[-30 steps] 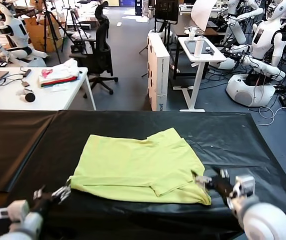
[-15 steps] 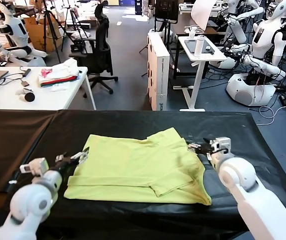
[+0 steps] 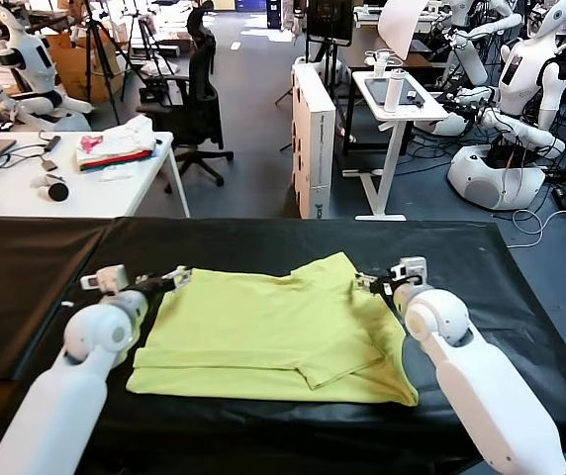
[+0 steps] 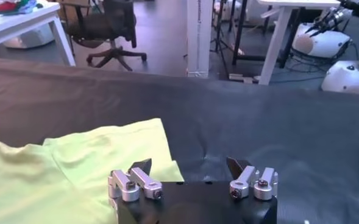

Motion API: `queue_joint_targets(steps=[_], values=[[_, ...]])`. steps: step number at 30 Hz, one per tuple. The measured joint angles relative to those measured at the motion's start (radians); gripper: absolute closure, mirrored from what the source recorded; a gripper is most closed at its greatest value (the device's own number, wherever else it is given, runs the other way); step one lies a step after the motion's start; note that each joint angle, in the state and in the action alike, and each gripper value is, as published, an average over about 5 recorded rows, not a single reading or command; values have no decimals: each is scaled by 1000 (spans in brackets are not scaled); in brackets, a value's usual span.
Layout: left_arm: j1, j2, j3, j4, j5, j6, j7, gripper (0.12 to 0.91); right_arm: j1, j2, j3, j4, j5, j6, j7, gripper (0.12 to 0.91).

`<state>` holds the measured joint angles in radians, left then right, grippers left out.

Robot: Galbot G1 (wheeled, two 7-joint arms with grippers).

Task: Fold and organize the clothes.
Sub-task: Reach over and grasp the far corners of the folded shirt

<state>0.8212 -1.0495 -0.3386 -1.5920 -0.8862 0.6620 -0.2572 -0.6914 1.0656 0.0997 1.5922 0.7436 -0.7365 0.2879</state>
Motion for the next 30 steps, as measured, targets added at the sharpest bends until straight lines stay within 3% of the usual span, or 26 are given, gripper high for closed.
queue_joint_targets(steps=[13, 19, 30], values=[[-39, -5, 20, 96, 65, -32, 51, 123, 44, 22, -43, -49, -2, 0, -2, 118], [-41, -8, 21, 128, 72, -39, 57, 142, 41, 27, -47, -59, -3, 0, -7, 138], [-34, -15, 21, 146, 81, -46, 63, 367, 34, 28, -54, -69, -4, 0, -22, 302]])
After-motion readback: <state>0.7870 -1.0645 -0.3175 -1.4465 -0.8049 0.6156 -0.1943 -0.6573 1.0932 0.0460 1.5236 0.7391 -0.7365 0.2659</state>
